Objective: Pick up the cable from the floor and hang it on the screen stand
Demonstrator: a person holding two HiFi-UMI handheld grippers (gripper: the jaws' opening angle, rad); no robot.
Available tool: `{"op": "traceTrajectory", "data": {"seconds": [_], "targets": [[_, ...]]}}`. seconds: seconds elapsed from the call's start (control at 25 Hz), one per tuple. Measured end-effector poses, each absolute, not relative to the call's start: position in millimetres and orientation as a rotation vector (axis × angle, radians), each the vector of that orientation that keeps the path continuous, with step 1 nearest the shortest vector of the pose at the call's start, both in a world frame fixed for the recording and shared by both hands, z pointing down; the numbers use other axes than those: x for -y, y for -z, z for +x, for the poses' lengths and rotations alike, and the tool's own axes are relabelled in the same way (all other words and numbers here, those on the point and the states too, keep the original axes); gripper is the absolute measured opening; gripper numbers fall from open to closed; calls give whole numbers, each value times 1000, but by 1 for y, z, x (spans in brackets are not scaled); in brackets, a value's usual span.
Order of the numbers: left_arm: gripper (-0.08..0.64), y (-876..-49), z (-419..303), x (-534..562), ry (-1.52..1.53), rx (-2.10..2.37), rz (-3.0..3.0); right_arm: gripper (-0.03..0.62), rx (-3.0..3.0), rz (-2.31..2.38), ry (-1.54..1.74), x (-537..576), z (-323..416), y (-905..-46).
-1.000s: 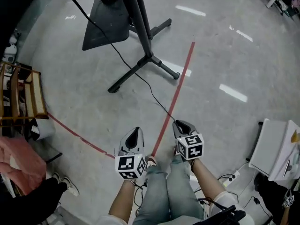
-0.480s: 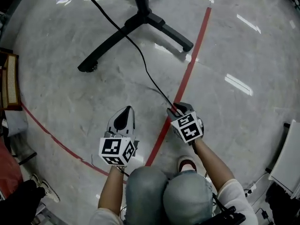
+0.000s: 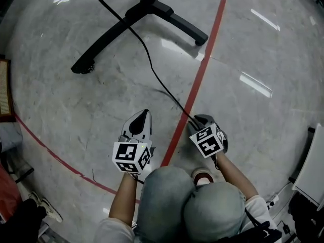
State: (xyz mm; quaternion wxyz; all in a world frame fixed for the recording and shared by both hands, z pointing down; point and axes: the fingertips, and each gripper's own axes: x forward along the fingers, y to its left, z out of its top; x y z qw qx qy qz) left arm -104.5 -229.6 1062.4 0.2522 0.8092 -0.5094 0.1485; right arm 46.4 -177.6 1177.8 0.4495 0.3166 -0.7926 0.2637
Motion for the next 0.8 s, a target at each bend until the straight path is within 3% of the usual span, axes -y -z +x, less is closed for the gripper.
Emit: {"op": "traceTrajectory", "data": {"seconds": [0.56, 0.8], "targets": [[3, -1077, -93, 222, -407, 1351, 2190, 102, 1843, 737, -636, 155, 61, -1199], [3, -1080, -83, 212, -394, 1318, 2196, 37, 1835, 725, -626, 156, 60, -1198]]}}
